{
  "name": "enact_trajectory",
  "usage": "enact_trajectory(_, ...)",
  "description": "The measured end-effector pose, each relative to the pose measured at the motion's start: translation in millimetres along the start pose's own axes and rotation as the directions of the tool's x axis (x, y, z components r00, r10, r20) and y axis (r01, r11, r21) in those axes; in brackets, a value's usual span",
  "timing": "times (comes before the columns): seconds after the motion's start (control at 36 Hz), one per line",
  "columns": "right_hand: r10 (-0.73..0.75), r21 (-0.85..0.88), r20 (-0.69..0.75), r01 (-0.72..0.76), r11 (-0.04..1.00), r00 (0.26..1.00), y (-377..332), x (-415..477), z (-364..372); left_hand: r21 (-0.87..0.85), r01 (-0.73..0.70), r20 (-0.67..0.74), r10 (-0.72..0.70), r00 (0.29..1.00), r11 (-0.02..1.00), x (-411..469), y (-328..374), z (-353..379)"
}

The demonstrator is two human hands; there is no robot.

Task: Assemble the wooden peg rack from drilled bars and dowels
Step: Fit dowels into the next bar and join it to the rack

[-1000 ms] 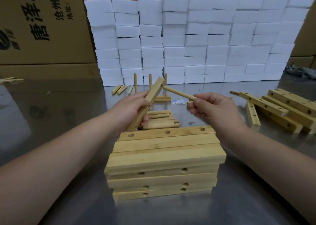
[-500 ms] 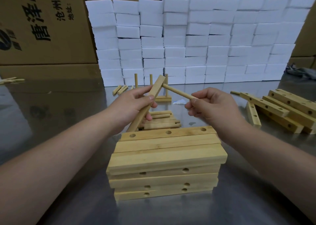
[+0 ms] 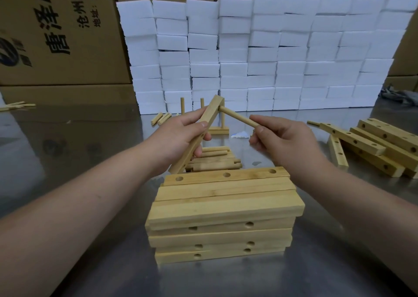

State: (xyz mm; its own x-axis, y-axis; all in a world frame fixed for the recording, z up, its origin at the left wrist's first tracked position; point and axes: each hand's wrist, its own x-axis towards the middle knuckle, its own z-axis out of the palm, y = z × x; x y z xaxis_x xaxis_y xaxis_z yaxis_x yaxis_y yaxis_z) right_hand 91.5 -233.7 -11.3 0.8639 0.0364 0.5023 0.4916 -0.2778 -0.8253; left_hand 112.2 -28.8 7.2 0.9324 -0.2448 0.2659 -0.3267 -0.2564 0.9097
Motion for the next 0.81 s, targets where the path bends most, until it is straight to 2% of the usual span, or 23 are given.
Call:
enact_trajectory(0.28, 0.004, 0.004, 0.009, -0.004, 1.0, 1.0, -3.3, -0.2, -2.6, 0.013, 0.005, 0.016, -0.005, 1.0, 1.0, 0.1, 0.4, 0.6)
enact_trajectory(0.5, -0.052, -0.067, 0.019, 0.053, 0.996, 0.998, -2.3, -1.0, -4.3, -0.004, 0.011, 0.051, -0.011, 0.999, 1.0, -1.6, 4.5, 2.2)
enact_trajectory(0.67, -0.13, -0.245, 0.041, 0.136, 0.96, 0.991, 0.9, -1.1, -5.9, 0.057, -0.028, 0.09, 0.022, 0.996, 0.998, -4.8, 11.5, 2.5)
enact_trajectory(0.81, -0.264, -0.493, 0.106, 0.281, 0.824, 0.959, 1.5, -3.3, -7.0, 0.107, -0.042, 0.098, 0.031, 0.995, 0.993, -5.5, 14.0, 3.1)
